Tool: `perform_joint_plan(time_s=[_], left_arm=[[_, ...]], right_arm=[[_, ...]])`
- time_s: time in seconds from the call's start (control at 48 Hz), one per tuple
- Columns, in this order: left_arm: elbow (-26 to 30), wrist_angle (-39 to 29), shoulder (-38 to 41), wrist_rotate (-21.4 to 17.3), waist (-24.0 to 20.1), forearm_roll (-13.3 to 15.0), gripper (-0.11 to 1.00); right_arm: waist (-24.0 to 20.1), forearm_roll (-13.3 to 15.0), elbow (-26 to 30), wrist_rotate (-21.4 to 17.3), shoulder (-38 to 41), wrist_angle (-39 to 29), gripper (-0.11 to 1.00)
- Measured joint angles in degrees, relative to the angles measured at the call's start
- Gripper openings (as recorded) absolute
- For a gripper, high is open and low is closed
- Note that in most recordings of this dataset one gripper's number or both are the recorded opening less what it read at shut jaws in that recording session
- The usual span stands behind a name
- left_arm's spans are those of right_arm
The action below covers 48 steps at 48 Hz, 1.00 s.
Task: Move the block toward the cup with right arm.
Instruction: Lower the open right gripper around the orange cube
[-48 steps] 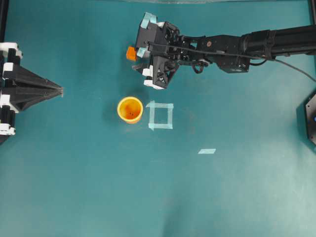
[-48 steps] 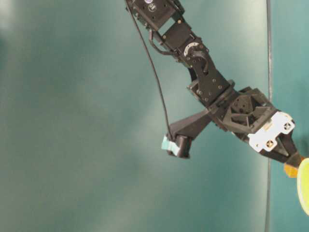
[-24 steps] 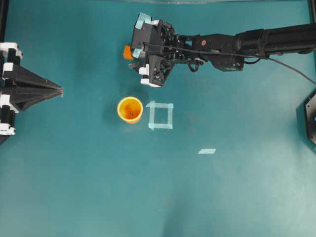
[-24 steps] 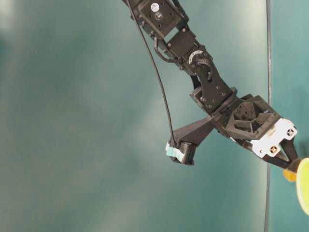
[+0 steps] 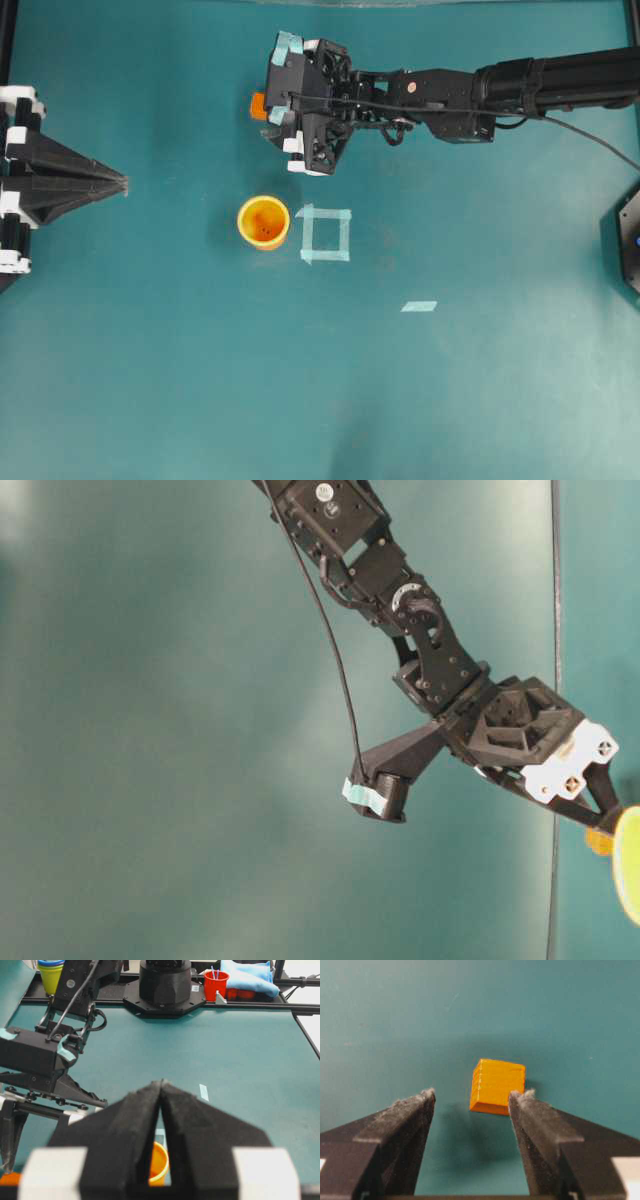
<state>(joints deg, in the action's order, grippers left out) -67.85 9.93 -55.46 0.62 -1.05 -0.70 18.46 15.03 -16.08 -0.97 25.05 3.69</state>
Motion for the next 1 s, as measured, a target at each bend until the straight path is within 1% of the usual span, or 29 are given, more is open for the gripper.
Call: perform_joint_plan(time_s=[0.271,0.375,0.458,0.583,0.75,0.999], left_arm=[[0.00,-0.09,0.26,-0.09,0.00,0.00,0.08],[0.00,-0.09,0.53,-0.18,0.00,0.00,0.08],[0.00,0.00,0.53,-0.26,0.00,0.00,0.08],[0.00,0.00,0.53,-0.70,0.00,0.00,0.08],[0.00,0.00,0.62,-0.70,0.00,0.00,0.08],[0.09,0.00,0.53,-0.70,0.00,-0.09,0.08]], right_arm=[[0.26,0.79,-0.09,0.00,0.00,-0.18,0.62],[0.26,0.79,-0.18,0.00,0.00,-1.76,0.63],[0.18,0.79,-1.23,0.00,-0.53,-3.43,0.62],[0.18,0.79,-3.25,0.00,-1.85,-4.13,0.62],[0.35,0.88,-4.92,0.00,-4.31,-3.25,0.62],[1.05,0.79,-4.92,0.00,-4.75,0.70,0.63]])
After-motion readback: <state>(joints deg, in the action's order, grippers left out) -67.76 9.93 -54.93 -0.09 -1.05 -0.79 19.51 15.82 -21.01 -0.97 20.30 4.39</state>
